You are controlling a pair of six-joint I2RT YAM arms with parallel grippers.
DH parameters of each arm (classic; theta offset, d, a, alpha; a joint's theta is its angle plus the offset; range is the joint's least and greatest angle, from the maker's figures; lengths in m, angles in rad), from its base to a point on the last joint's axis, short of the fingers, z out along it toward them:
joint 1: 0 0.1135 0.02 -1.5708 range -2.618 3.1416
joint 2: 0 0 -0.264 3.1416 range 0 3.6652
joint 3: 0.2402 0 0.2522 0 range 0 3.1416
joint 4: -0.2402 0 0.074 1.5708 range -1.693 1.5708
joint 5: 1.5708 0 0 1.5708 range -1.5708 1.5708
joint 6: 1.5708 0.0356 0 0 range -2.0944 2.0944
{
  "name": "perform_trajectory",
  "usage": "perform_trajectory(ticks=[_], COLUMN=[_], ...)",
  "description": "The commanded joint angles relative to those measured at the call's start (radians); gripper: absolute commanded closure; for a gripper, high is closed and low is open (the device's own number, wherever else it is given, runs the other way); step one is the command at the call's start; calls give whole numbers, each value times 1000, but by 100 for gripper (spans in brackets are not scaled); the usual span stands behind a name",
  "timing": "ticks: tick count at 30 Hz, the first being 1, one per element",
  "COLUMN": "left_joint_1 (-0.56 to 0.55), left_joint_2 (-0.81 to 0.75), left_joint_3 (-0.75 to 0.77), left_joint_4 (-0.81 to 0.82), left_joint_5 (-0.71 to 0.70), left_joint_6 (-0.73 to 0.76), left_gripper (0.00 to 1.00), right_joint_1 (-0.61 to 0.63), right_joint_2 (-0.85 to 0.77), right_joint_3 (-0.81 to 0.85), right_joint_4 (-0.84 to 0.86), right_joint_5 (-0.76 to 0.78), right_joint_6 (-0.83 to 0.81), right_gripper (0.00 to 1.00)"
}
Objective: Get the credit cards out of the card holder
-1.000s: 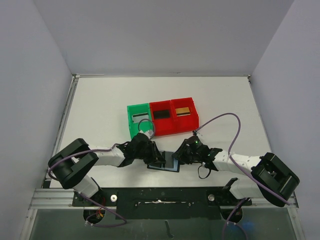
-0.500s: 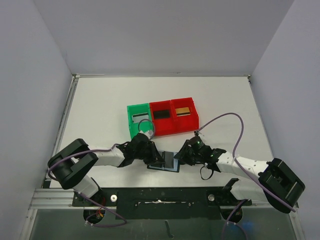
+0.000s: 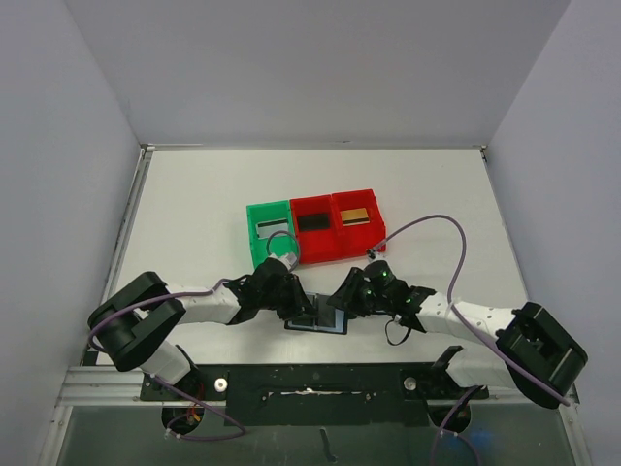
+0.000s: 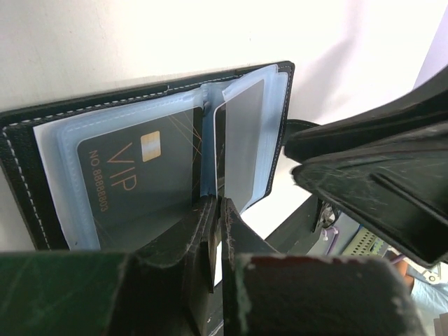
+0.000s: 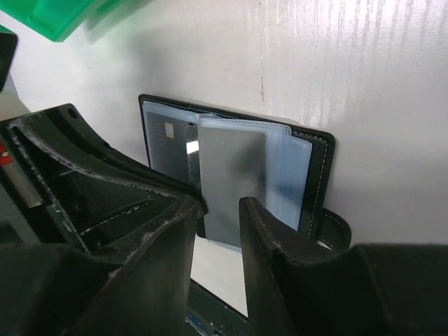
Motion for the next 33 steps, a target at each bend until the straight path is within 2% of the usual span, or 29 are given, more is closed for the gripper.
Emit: perform_trajectory(ticks=[1, 14, 33], left_joint_1=[3, 3, 16], left_joint_2=[-25, -52, -72], left_joint_3=[34, 40, 31], left_joint_4=[-1, -38, -43], left_joint_5=[-11, -29, -22], left_joint_6=[29, 39, 43], left_gripper=[99, 98, 95], right_joint_1=[0, -14, -26], right_joint_2=[62, 107, 91], right_joint_3=[35, 6, 15], right_joint_4=[93, -46, -47], right_joint_5=[-52, 18, 22], right_joint_6=[-13, 48, 16], right_gripper=[68, 70, 71])
